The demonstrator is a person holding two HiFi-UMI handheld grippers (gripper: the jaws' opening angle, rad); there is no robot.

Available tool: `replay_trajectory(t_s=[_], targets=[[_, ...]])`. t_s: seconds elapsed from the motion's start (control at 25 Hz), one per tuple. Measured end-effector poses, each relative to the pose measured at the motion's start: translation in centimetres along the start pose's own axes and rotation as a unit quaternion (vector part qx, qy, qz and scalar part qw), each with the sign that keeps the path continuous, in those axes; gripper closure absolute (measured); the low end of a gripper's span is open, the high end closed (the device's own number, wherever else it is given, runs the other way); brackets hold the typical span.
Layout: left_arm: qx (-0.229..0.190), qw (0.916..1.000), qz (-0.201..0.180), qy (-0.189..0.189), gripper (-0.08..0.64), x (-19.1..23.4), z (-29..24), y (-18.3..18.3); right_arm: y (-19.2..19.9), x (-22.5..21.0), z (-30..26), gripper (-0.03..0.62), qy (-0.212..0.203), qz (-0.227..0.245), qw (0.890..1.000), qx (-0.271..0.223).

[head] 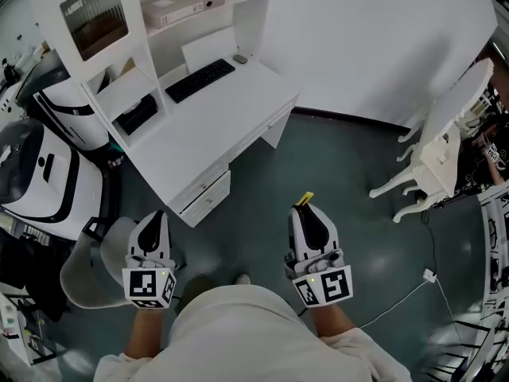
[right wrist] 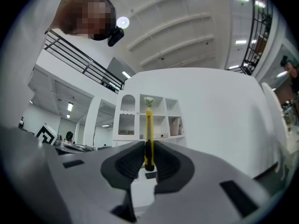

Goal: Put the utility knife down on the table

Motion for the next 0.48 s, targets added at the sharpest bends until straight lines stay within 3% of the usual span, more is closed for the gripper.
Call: replay_trajectory(t_s=[0.48], targets=[[0.005,0.9997,0.009,-0.021,0.551,1.8,-2.9,0.9,2.0,-1.1,-4.5,0.529,-0.021,-0.002,1.0,0.008]])
Point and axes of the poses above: the fingertips, and each gripper's own axes: z backward along the fingers, x to its left, y out of its underside, the point moved 1 cm from there along z, backward along the fingers, and after that the axes turned 4 degrees about z, right-handed, at the moved point
